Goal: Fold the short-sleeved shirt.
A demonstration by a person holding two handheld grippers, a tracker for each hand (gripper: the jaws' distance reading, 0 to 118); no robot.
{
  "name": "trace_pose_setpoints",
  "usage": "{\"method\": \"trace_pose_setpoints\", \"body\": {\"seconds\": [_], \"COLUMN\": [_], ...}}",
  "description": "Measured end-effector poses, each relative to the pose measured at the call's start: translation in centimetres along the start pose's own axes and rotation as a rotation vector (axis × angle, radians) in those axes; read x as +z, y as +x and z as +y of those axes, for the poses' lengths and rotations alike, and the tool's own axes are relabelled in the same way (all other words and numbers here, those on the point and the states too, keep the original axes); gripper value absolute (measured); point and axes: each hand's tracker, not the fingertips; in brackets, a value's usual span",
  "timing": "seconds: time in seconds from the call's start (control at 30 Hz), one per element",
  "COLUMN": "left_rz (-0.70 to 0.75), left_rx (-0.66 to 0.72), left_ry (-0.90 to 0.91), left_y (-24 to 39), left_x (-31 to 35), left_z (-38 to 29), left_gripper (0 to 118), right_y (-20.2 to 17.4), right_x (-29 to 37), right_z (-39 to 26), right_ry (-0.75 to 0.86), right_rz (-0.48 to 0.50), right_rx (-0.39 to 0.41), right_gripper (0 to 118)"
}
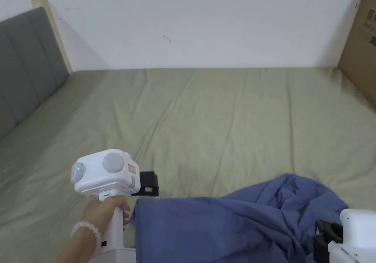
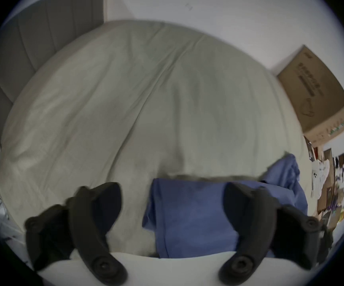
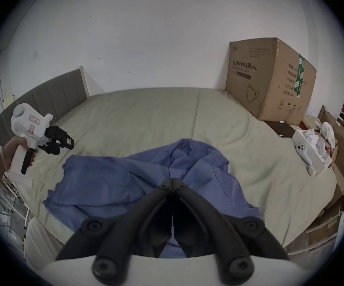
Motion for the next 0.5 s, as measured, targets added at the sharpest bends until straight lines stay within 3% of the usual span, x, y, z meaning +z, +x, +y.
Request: {"method": "trace_pose_setpoints", "body": {"seconds": [0.1,0.17,0.2,0.23,0.27,0.33,0.4,0.5], "left_rz": [-0.009,0.052,0.089,0.104,0.12,0.097,0.086,0.059], "left_rx": [0.045,-0.059,-0.07,-0.115,-0.135,-0.114,-0.13,-0.152], "left_ry": [-0.12,0.002,-0.002,0.008,0.019,0.01,0.025,0.073], "left_y": [-0.4,0.7,1.5,1.9,2.0,2.0,1.9,2.1], "left_x": [-3.9,-3.0,-2.6,-2.3,-2.1,-1.8,-0.9,1.4], "left_z": [-1.5,-2.4,-2.5,-2.8,-2.9,-3.0,-3.1,-3.4], "left_gripper": [53,47,35,16,5,5,4,4], "right_y": [0.6,1.0,1.1,1.3,1.4,1.9,3.1,4.9], "right_x": [-1.0,-1.6,-1.9,-2.1,-2.4,-2.9,-3.5,-5.6], "right_z": [-0.3,-0.4,-0.3,-0.3,-0.2,0.2,1.3,4.2], "right_ry": [-0.033,-0.05,-0.059,-0.063,-0.067,-0.083,-0.074,-0.061], "right_rz": [-0.025,-0.034,-0.043,-0.047,-0.049,-0.053,-0.006,-0.003], "right_rx": [-0.001,-0.006,-0.007,-0.005,-0.002,0.001,-0.045,-0.021], "right_gripper": [0,0,0,0,0,0,0,0]}}
